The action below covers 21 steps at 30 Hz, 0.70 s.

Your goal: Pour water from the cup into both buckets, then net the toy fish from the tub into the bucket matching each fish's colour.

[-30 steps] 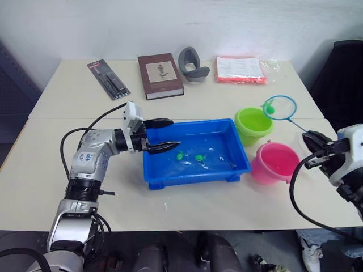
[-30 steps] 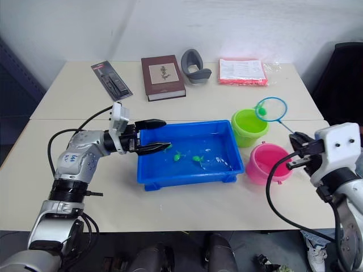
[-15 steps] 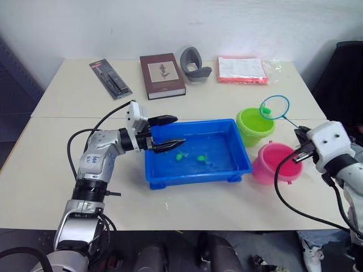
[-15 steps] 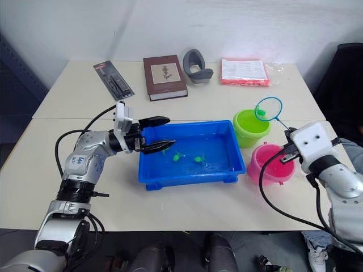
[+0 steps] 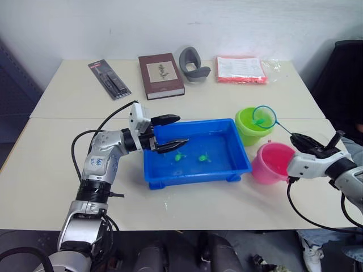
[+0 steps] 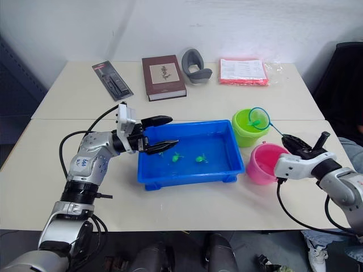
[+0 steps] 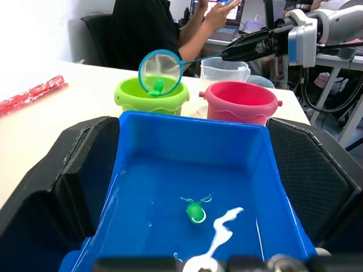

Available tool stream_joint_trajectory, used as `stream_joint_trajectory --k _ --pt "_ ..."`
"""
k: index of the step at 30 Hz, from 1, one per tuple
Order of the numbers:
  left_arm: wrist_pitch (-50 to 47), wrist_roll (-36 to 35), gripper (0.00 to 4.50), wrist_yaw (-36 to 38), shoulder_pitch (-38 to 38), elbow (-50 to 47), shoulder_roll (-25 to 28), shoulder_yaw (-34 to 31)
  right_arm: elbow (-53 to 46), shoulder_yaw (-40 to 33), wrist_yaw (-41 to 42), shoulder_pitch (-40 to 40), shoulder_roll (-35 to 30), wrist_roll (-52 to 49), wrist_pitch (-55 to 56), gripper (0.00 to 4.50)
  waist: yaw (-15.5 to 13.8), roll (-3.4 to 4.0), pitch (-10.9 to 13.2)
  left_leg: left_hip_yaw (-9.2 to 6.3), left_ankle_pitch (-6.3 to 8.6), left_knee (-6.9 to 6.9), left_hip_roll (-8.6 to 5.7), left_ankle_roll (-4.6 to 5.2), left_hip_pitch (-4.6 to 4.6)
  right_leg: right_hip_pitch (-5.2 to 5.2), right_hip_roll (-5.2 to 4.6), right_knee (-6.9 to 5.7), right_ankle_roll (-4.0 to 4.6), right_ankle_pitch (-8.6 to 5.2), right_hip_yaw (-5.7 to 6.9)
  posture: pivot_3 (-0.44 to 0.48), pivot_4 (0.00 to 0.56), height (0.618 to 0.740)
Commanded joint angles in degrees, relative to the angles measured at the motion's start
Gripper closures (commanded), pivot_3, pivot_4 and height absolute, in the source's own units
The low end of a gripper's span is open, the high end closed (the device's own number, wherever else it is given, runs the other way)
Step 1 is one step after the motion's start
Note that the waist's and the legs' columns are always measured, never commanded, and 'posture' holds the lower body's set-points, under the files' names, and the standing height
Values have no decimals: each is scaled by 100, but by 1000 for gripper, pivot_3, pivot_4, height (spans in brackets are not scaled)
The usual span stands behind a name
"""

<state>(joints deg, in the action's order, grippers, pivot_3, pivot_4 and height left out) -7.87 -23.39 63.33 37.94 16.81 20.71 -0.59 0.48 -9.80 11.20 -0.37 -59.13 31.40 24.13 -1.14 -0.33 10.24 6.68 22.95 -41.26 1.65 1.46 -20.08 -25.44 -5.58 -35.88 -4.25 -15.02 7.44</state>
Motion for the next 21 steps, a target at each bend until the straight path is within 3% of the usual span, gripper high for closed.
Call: stream_joint_trajectory --k 1,13,17,21 --pt "161 -13 43 57 -16 0 -29 -14 -34 -303 -369 -11 -102 180 212 4500 -4 0 0 0 0 0 0 0 0 0 0 0 0 0 0 0 150 740" --pt "306 25 43 100 67 243 -91 10 111 -263 -161 -98 -176 -20 526 4500 -5 1 0 -3 -1 0 0 1 -1 1 0 1 0 0 0 0 150 740" --pt "330 41 43 86 7 245 -95 24 465 -678 -282 18 -279 -51 347 4500 -8 1 0 -4 -1 0 -1 2 -1 1 -1 1 0 0 0 0 150 740" --pt "392 57 43 141 23 355 -95 44 82 -517 -39 -5 -141 -351 571 4500 -6 1 0 -1 -2 0 -2 4 -2 1 -3 1 0 0 2 0 150 740"
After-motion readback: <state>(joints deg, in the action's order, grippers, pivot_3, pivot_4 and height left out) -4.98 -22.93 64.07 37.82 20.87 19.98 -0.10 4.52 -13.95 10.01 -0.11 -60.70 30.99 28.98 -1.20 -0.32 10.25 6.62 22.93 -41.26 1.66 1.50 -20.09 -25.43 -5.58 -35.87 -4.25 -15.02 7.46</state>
